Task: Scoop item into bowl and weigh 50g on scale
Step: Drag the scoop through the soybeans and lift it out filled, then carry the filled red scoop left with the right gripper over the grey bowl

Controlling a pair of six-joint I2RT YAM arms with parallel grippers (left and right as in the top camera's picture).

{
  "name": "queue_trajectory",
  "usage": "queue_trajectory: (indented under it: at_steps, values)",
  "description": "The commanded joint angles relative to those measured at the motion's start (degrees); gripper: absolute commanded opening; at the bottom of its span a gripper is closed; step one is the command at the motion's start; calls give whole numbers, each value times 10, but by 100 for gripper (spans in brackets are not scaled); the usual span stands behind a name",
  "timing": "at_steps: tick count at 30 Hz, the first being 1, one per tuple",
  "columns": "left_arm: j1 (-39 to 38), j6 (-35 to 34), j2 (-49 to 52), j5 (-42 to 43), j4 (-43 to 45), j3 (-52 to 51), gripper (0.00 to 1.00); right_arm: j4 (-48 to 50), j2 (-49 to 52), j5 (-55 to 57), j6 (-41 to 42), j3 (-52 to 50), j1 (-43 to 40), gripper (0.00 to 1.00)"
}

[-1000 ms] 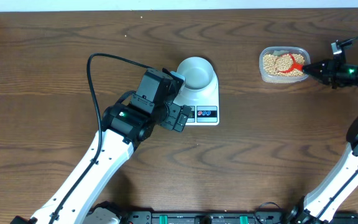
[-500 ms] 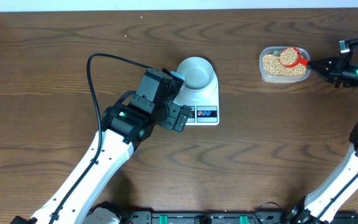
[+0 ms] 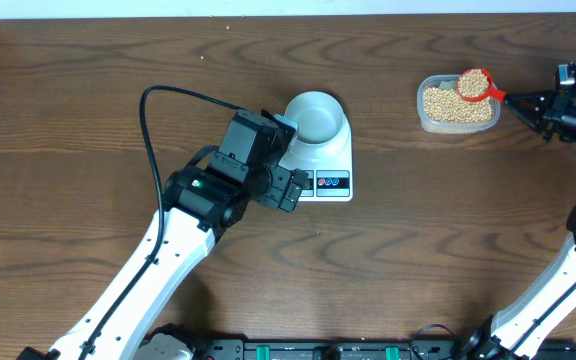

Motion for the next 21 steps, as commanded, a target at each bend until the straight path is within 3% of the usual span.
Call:
queue_trajectory:
  at_steps: [1,21]
  values:
    - [2,-1,4,-7,-1,0,98,-2,2,-59,-12,-3,0,1]
    - [2,-1,4,-7,-1,0,98,-2,2,-125,-11,-3,81,1]
